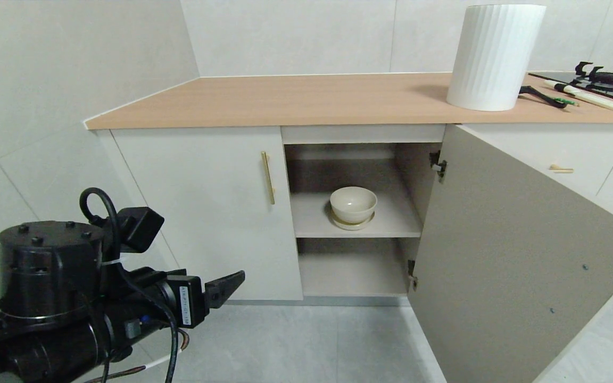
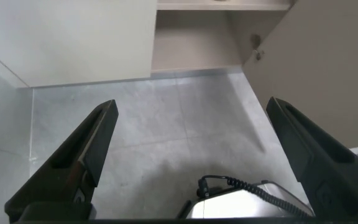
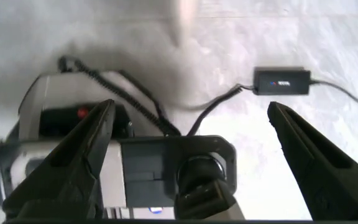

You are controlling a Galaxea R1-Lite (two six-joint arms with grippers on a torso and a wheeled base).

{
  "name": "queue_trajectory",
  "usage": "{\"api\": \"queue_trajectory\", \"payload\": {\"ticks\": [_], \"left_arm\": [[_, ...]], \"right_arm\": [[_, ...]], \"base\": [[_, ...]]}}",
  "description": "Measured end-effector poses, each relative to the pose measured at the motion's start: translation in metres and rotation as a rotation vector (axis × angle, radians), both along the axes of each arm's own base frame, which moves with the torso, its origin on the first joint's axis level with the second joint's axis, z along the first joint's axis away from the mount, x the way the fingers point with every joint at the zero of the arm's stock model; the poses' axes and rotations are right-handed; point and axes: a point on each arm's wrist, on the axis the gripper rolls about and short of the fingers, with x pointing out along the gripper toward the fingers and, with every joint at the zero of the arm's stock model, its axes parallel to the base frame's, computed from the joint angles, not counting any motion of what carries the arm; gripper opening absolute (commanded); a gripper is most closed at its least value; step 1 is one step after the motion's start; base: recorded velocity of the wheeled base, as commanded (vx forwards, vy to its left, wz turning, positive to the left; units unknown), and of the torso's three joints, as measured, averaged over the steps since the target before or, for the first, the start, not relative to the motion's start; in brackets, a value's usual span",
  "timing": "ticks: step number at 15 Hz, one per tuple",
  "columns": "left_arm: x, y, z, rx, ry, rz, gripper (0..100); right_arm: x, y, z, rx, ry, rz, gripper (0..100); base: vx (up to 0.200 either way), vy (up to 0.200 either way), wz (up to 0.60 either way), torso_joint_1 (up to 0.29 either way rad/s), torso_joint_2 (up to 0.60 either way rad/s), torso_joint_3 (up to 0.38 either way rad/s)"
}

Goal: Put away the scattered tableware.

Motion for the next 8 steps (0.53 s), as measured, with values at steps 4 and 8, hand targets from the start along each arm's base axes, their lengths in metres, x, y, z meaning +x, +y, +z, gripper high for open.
{"api": "queue_trajectory", "payload": {"ticks": [4,8], "left_arm": [[0.0,0.0,0.0,0.0,0.0,0.0,100],[0.0,0.0,0.0,-0.001,0.0,0.0,100]], "right_arm": [[0.01,-0.008,0.001,-0.038,-0.02,-0.138,100],[0.047,-0.024,-0.002,-0.054,-0.065,-0.354,100]], "base": [[0.0,0.0,0.0,0.0,0.0,0.0],[0.0,0.0,0.0,0.0,0.0,0.0]]}}
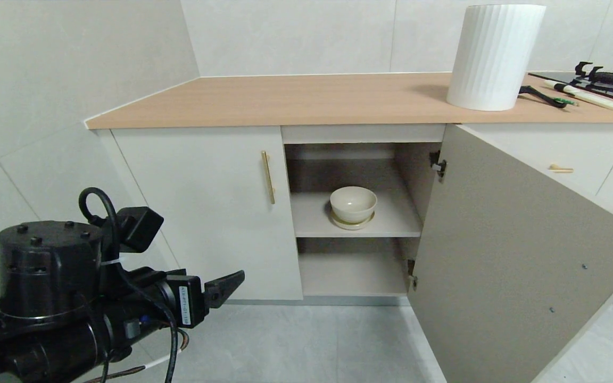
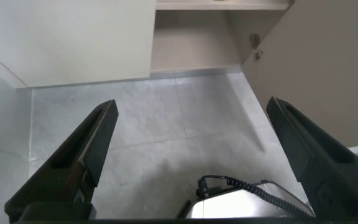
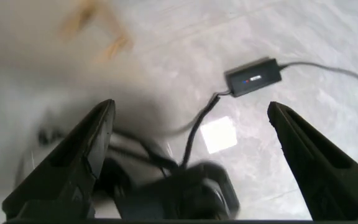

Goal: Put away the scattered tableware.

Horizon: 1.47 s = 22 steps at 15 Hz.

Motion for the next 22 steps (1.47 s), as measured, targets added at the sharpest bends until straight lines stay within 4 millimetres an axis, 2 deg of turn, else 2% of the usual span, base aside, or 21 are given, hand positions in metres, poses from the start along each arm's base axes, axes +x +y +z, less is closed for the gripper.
{"api": "queue_trajectory", "payload": {"ticks": [4,6,8,11,13,18,20,22], "left_arm": [[0.0,0.0,0.0,0.0,0.0,0.0,100],[0.0,0.0,0.0,-0.001,-0.001,0.0,100],[0.0,0.0,0.0,-0.001,-0.001,-0.001,100],[0.0,0.0,0.0,-0.001,0.0,-0.001,100],[0.0,0.0,0.0,-0.001,-0.001,-0.001,100],[0.0,0.0,0.0,-0.001,-0.002,-0.001,100],[0.0,0.0,0.001,-0.002,-0.004,0.001,100],[0.0,0.0,0.002,-0.005,-0.009,0.0,100]], "right_arm": [[0.044,-0.014,-0.012,-0.001,-0.086,-0.098,100],[0.062,-0.018,-0.026,-0.001,-0.113,-0.108,100],[0.073,-0.017,-0.039,-0.001,-0.103,-0.101,100],[0.083,-0.006,-0.057,0.01,-0.058,-0.04,100],[0.086,0.009,-0.064,0.028,-0.033,0.032,100],[0.094,0.068,-0.076,0.213,-0.109,0.282,100],[0.105,0.088,-0.087,0.266,-0.165,0.332,100],[0.117,0.104,-0.109,0.32,-0.161,0.37,100]], "base": [[0.0,0.0,0.0,0.0,0.0,0.0],[0.0,0.0,0.0,0.0,0.0,0.0],[0.0,0.0,0.0,0.0,0.0,0.0],[0.0,0.0,0.0,0.0,0.0,0.0],[0.0,0.0,0.0,0.0,0.0,0.0],[0.0,0.0,0.0,0.0,0.0,0.0],[0.0,0.0,0.0,0.0,0.0,0.0],[0.0,0.0,0.0,0.0,0.0,0.0]]}}
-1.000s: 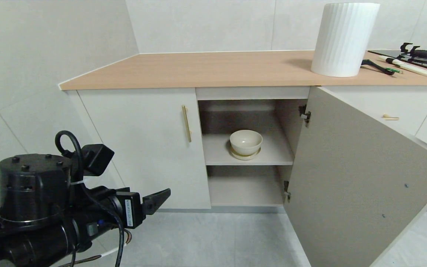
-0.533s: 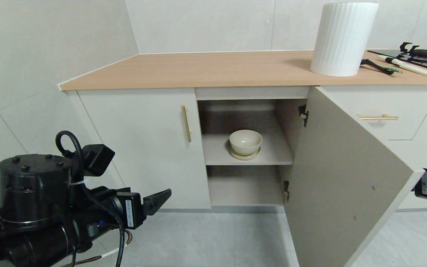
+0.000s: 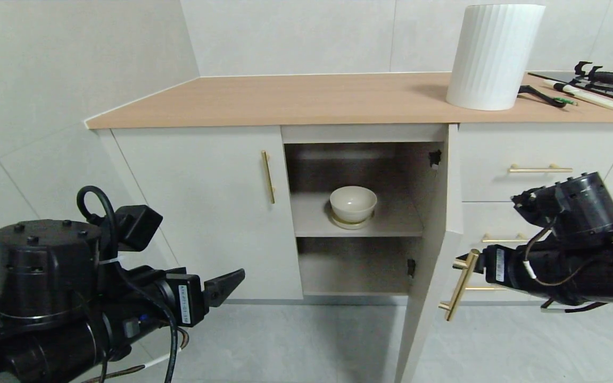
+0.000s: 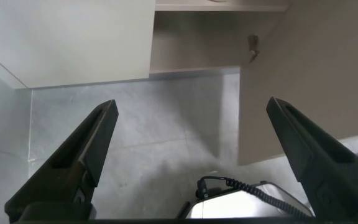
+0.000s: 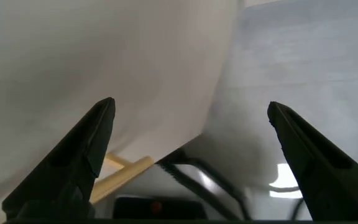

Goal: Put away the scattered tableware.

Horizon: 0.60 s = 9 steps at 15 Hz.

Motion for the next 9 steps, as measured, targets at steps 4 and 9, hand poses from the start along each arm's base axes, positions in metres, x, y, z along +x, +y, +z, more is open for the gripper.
{"api": "queue_trajectory", "payload": {"ticks": [4,9], "left_arm": [[0.0,0.0,0.001,-0.003,-0.004,0.002,100],[0.0,0.0,0.002,-0.006,-0.009,0.002,100]], "right_arm": [[0.026,0.018,-0.039,0.143,-0.024,0.033,100],[0.048,0.03,-0.071,0.338,-0.16,-0.026,100]], "base": [[0.0,0.0,0.0,0.0,0.0,0.0],[0.0,0.0,0.0,0.0,0.0,0.0]]}}
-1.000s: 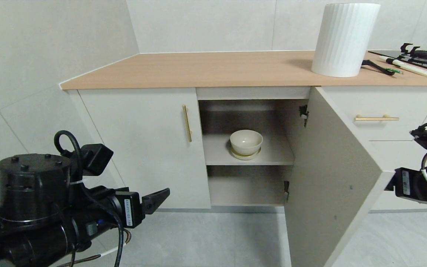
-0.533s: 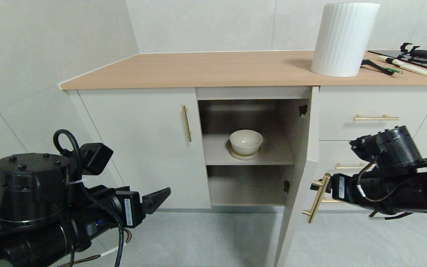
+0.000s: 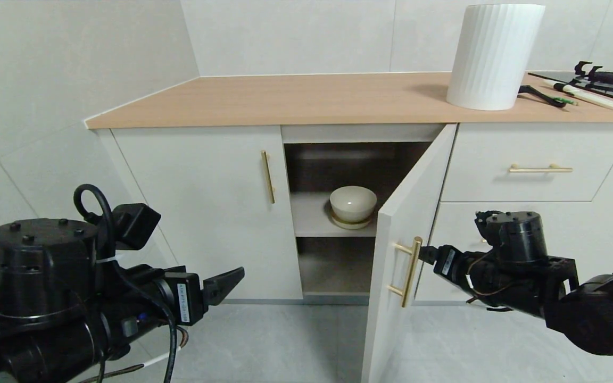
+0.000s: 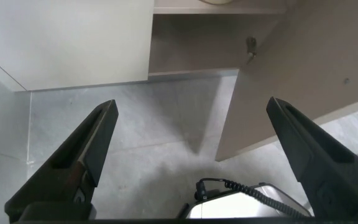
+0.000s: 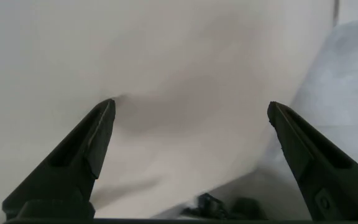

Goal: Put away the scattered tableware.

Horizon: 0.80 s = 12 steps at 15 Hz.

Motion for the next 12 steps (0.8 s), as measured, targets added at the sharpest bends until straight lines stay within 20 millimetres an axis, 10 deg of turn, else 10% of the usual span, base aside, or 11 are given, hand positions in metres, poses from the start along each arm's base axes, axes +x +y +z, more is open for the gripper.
{"api": "queue_trajectory", "payload": {"ticks": [5,12], "left_arm": [[-0.001,0.001,0.001,-0.001,-0.004,0.0,100],[-0.007,0.003,0.003,0.007,0.012,-0.006,100]], "right_arm": [[0.006,0.003,-0.022,-0.003,0.054,-0.014,100],[0.012,0.005,-0.025,0.053,0.026,-0.037,100]], "base": [[0.0,0.0,0.0,0.0,0.0,0.0],[0.2,0.0,0.0,0.004,0.01,0.001]]}}
